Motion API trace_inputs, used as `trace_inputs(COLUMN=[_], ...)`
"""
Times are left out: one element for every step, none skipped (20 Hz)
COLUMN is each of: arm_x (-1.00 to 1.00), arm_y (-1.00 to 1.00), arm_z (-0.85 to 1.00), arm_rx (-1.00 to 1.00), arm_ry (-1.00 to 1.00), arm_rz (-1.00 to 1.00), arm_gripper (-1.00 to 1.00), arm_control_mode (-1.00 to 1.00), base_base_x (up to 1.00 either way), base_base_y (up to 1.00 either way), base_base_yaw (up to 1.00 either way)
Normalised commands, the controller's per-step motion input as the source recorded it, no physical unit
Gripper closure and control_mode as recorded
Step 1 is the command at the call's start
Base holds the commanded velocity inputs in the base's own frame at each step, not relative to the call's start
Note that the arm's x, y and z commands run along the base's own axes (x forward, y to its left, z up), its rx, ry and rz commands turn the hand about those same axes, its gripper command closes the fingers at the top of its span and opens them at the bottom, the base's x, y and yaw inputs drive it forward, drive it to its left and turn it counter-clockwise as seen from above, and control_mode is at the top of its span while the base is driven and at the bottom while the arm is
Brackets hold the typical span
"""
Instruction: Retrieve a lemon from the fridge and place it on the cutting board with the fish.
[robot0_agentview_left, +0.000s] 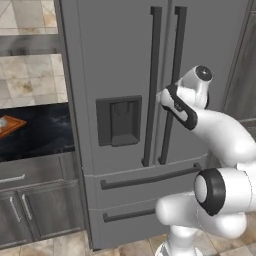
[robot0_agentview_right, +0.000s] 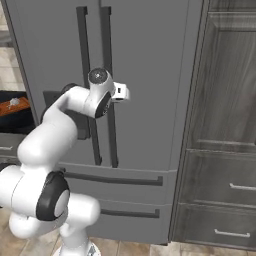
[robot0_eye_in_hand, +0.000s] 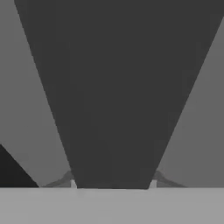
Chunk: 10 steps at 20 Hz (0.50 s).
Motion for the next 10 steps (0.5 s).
trace_inputs(arm_x=[-0.86, -1.0, -1.0, -1.0, -1.0, -1.0, -1.0, -1.0, -1.0, -1.0], arm_y=[-0.86, -0.98, -1.0, -1.0, -1.0, -1.0, -1.0, -1.0, -1.0, -1.0], arm_z=[0.24, 0.19, 0.18, 0.1, 0.04, 0.0, 0.0, 0.0, 0.0, 0.03], arm_rx=[0.02, 0.05, 0.11, 0.15, 0.18, 0.23, 0.24, 0.27, 0.29, 0.28], arm_ry=[0.19, 0.13, 0.06, 0.02, 0.01, 0.0, 0.0, 0.0, 0.0, 0.0], arm_rz=[-0.1, -0.08, -0.06, -0.04, -0.04, -0.01, 0.0, 0.0, 0.0, 0.0], arm_gripper=[1.0, 1.0, 1.0, 1.0, 1.0, 1.0, 1.0, 1.0, 1.0, 1.0], arm_control_mode=[-1.0, -1.0, -1.0, -1.0, -1.0, -1.0, -1.0, -1.0, -1.0, -1.0], base_base_x=[0.0, 0.0, 0.0, 0.0, 0.0, 0.0, 0.0, 0.0, 0.0, 0.0], base_base_y=[0.0, 0.0, 0.0, 0.0, 0.0, 0.0, 0.0, 0.0, 0.0, 0.0], base_base_yaw=[0.0, 0.0, 0.0, 0.0, 0.0, 0.0, 0.0, 0.0, 0.0, 0.0])
